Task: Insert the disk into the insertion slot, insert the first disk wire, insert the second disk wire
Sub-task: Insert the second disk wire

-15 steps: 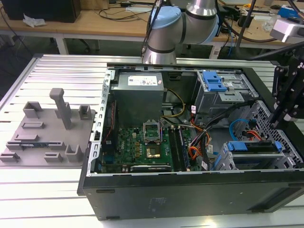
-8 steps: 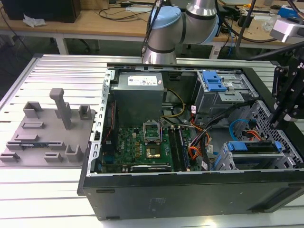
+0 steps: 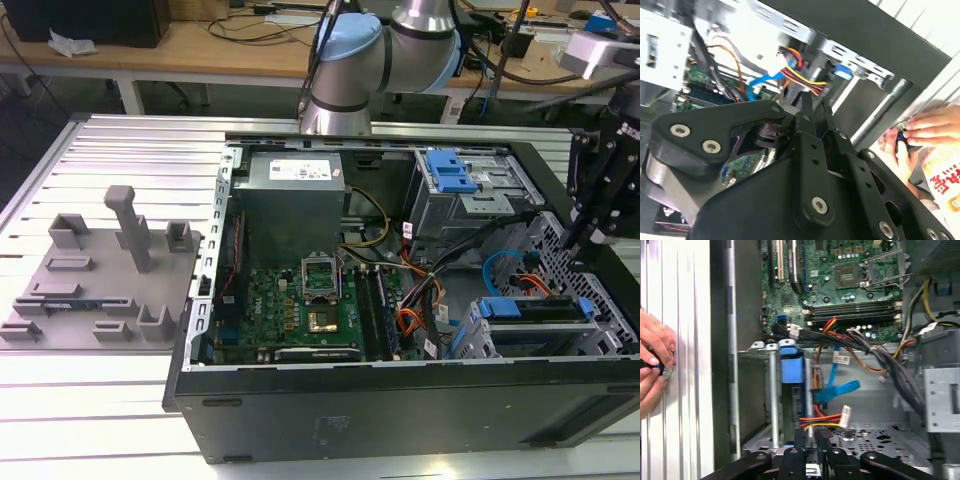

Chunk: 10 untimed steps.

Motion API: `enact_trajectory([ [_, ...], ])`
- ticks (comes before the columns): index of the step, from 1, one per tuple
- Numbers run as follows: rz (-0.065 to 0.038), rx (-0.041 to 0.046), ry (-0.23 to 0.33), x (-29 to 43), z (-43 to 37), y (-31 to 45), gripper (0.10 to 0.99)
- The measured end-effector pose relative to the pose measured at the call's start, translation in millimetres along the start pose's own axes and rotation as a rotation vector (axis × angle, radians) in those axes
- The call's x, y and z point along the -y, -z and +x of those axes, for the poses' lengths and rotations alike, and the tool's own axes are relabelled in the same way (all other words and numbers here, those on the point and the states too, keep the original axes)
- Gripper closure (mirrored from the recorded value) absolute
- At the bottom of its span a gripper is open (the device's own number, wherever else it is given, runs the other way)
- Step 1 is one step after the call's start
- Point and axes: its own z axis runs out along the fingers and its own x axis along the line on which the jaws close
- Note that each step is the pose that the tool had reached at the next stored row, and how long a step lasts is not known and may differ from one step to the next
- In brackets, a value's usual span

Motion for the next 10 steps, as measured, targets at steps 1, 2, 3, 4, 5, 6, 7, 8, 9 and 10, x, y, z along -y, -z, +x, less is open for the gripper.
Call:
enact_trajectory([
  [1,0.015,-0.0007,-0.003,-3.3,-5.1,0.3,0.847],
  [2,0.057,0.001,-0.011,-6.9,-5.4,0.1,0.847],
  [3,0.082,0.0025,-0.016,-16.8,-5.0,-0.6,0.847],
  [4,0.083,0.0025,-0.016,-20.4,-4.8,-0.9,0.847],
  [5,0.083,0.0026,-0.016,-23.2,-4.7,-1.1,0.847],
  [6,0.083,0.0025,-0.016,-27.7,-4.5,-1.4,0.847],
  [7,0.083,-0.0046,-0.014,-30.6,-4.4,-1.6,0.847],
  [8,0.083,-0.0141,-0.011,-31.6,-4.4,-1.7,0.847],
  [9,0.084,-0.0224,-0.005,-32.1,-4.3,-1.7,0.847],
  [10,0.085,-0.029,0.002,-32.5,-4.3,-1.7,0.847],
])
